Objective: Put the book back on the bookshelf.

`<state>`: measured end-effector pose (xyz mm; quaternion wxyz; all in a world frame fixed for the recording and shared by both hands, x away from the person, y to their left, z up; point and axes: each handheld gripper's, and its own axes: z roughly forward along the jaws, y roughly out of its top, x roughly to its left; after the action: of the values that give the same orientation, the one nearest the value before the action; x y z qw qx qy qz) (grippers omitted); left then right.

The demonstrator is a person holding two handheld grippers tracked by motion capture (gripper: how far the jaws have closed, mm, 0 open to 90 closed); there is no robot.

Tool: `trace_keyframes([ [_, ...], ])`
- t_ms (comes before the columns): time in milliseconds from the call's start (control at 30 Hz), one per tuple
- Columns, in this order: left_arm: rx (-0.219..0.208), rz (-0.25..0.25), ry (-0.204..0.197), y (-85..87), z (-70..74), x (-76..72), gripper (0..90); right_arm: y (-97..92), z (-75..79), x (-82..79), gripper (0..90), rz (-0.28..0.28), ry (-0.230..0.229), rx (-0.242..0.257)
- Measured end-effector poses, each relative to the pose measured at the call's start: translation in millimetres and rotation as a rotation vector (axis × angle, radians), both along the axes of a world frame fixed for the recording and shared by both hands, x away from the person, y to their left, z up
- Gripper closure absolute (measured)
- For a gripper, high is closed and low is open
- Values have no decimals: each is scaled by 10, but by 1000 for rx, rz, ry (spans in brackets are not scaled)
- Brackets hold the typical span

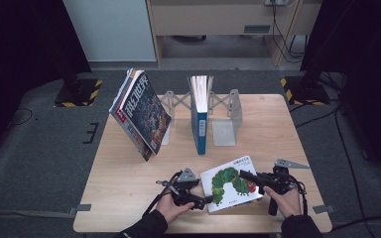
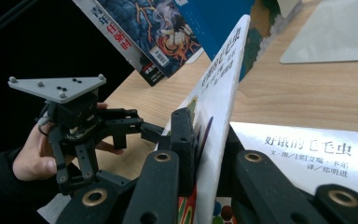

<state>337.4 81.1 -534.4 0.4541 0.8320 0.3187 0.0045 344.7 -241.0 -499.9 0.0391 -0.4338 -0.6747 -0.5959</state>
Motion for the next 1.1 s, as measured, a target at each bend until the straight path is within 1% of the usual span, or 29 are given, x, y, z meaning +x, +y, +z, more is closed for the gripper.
trace_keyframes([
  [100, 3, -20, 3, -18, -15, 3, 71, 4, 9, -4, 834, 2, -9, 4],
  [133, 0, -27, 27, -24, -21, 10, 68, 5, 8, -5, 834, 1, -10, 2],
  [200, 4, -34, 21, -32, -22, 13, 58, 3, 1, -2, 834, 1, -6, 5],
  [367, 13, -41, 16, -44, -20, 9, 41, 0, -10, -1, 827, -4, -12, -10],
  [400, 16, -41, 18, -49, -19, 5, 41, -2, -33, 1, 810, -16, -11, -29],
  [433, 17, -42, 18, -50, -19, 4, 41, -3, -42, 2, 802, -20, -14, -37],
  [500, 20, -41, 13, -55, -19, 1, 42, 2, -63, 3, 768, -27, -24, -77],
  [567, 23, -41, 11, -57, -19, 1, 42, 10, -91, 5, 736, -36, -30, -105],
  [600, 32, -45, 4, -58, -17, 2, 43, 16, -102, 6, 721, -41, -34, -121],
  [633, 34, -45, 3, -59, -17, 1, 43, 26, -119, 5, 698, -46, -37, -145],
  [667, 36, -44, 1, -65, -17, -4, 43, 33, -131, 6, 675, -45, -37, -158],
  [700, 38, -44, -3, -66, -17, -3, 44, 52, -154, 7, 643, -47, -34, -186],
  [767, 45, -47, -6, -67, -15, -4, 44, 70, -183, 12, 616, -39, -31, -219],
  [800, 44, -47, -6, -67, -16, -3, 44, 77, -198, 14, 611, -38, -29, -227],
  [933, 37, -47, -1, -61, -17, 2, 43, 90, -220, 10, 612, -24, -26, -227],
  [1100, 41, -43, 1, -62, -15, 3, 32, 134, -266, 9, 614, -6, -33, -257],
])
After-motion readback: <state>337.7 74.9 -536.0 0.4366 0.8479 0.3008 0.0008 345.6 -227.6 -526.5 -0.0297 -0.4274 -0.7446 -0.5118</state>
